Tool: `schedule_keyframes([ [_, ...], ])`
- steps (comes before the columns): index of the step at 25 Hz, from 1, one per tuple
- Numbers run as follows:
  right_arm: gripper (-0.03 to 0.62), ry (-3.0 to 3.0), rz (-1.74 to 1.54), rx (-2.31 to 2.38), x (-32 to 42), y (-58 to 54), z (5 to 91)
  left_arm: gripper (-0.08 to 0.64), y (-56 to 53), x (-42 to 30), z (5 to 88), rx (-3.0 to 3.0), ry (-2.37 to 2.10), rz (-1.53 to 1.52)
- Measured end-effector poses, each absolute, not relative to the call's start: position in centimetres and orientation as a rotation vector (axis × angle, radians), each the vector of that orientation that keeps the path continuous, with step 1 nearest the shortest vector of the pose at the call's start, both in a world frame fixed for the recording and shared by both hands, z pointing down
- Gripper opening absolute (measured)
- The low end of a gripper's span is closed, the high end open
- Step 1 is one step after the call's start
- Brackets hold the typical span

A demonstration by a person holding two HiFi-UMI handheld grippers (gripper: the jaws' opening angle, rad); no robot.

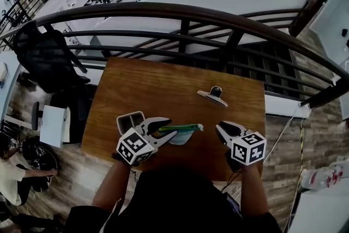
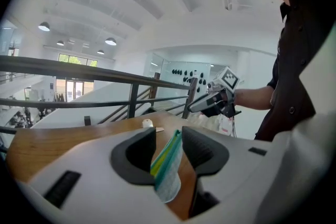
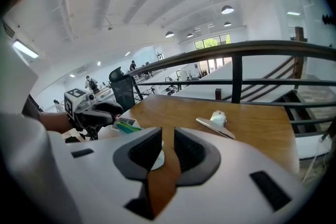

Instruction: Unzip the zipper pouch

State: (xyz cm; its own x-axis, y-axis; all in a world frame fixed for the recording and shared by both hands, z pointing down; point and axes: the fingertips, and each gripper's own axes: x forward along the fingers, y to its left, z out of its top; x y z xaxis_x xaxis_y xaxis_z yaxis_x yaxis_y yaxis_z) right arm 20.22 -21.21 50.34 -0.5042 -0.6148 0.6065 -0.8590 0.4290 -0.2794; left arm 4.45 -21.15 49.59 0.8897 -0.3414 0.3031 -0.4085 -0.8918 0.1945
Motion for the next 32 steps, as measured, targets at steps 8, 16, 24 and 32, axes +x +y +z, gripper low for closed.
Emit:
schedule_keyframes([
  [8, 0.054, -2.299, 0.794, 1.247, 20.0, -20.6, 50.4, 0.161, -21.2, 2.1, 49.3, 2.752, -0.675, 0.315],
  [16, 0.040, -2.362, 0.784, 1.252, 20.3, -19.6, 49.8, 0.161, -20.7, -1.0, 48.2, 2.690, -0.848, 0.235],
  [24, 0.006, -2.562, 0.628, 1.287, 21.0, -17.7, 45.7, 0.150, -18.9, -1.4, 45.8, 2.662, -1.066, 0.151],
  [32, -0.003, -2.708, 0.540, 1.325, 22.1, -15.7, 43.9, 0.041, -15.8, -4.2, 43.6, 2.557, -1.327, 0.048],
])
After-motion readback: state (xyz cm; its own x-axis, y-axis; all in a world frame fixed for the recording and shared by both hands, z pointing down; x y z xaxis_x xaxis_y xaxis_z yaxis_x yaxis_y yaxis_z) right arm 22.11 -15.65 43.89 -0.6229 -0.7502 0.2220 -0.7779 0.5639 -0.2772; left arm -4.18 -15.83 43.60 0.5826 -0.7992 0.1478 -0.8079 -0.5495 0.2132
